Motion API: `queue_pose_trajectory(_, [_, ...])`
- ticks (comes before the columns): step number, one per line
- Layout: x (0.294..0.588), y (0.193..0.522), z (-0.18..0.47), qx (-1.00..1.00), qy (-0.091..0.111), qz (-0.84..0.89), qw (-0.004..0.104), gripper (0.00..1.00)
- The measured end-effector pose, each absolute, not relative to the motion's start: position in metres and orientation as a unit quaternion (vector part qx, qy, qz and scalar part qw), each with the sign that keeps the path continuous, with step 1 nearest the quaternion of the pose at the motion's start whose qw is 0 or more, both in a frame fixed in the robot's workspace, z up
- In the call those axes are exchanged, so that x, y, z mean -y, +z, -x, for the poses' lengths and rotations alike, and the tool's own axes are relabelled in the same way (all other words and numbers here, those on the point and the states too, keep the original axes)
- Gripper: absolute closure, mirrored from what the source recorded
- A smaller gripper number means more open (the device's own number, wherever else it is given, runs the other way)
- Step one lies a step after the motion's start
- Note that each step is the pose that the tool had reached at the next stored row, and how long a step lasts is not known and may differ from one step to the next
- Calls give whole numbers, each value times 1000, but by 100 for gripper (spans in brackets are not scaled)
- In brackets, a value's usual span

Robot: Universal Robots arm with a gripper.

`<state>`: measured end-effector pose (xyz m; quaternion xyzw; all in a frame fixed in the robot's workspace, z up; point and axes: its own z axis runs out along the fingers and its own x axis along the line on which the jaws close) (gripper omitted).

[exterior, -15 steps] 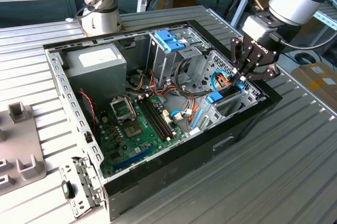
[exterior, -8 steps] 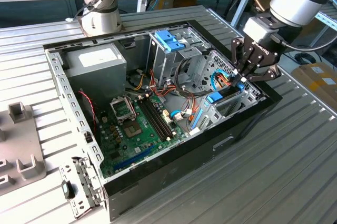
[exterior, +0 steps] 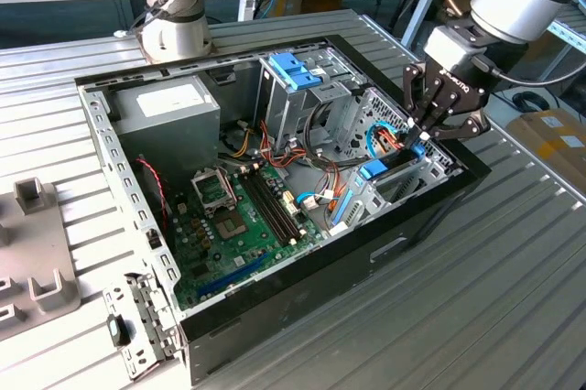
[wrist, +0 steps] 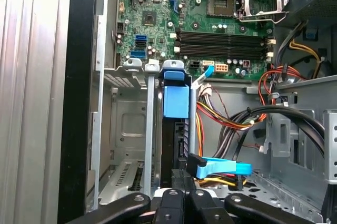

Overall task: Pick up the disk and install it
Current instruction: 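Insert the first disk wire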

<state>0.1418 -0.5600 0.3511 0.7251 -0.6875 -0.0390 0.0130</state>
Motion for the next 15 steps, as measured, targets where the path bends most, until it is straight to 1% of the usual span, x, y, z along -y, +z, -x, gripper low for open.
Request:
queue_pose_trajectory(10, [560,351,-160,687,-44,-725,17,89])
queue_pose_trajectory(15, [560,351,-162,687,-44,-725,18,89])
